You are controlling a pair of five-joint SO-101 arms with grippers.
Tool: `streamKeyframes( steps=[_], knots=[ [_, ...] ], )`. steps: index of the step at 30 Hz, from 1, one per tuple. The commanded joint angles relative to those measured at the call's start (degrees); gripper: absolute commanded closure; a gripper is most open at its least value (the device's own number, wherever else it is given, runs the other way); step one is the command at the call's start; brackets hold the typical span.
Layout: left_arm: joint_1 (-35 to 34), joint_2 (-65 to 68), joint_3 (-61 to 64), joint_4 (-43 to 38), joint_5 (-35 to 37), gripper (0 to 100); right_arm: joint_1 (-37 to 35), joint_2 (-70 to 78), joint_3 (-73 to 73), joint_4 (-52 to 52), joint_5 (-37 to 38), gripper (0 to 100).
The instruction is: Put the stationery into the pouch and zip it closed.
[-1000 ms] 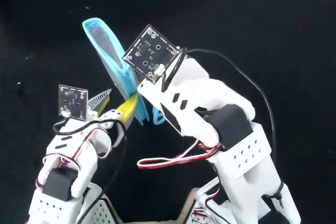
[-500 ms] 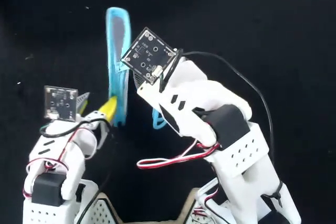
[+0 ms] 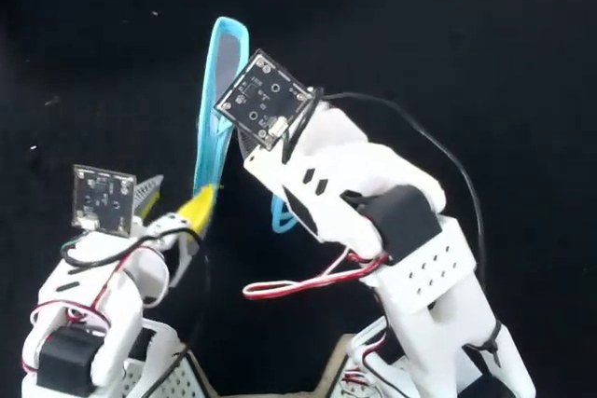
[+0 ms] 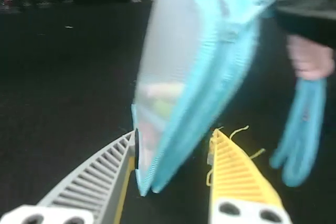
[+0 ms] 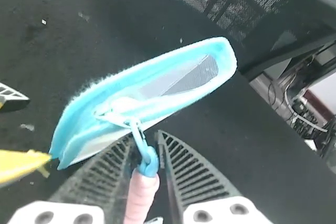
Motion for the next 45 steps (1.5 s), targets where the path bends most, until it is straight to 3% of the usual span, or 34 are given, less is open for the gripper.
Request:
streamKeyframes(
  steps=[1,4,11,21,27,32,36,42,45],
  knots=[
    [6.73,0.18,-3.12,0.97,-0.18,77,0.79,-1.54,0.22,-1.41,-0.53,98.8],
    [8.31,0.18,-2.24,-1.49,0.00,77,0.79,-1.54,0.31,-1.41,-0.53,98.8],
    [0.40,0.18,6.46,-16.62,1.85,77,0.79,-1.63,0.31,-1.23,-0.53,98.8],
    [0.75,0.70,13.49,-29.19,2.20,78,0.70,-1.63,0.40,-1.14,-0.53,98.8],
    [8.22,0.35,14.02,-29.45,1.85,82,-0.44,-1.63,0.40,-1.41,-0.53,98.8],
    [8.57,0.35,14.46,-28.57,1.85,98,-1.93,-1.98,0.13,-1.23,-0.53,98.8],
    [8.57,0.26,13.41,-22.77,1.49,97,-1.93,-4.70,0.22,-1.41,-0.53,98.8],
    [9.10,0.18,8.75,-14.24,-13.80,97,-1.76,-10.86,0.48,-1.23,-0.53,98.8],
    [8.66,0.18,5.32,-10.81,-14.42,97,-1.67,-11.47,0.84,-0.97,-0.53,98.8]
  ],
)
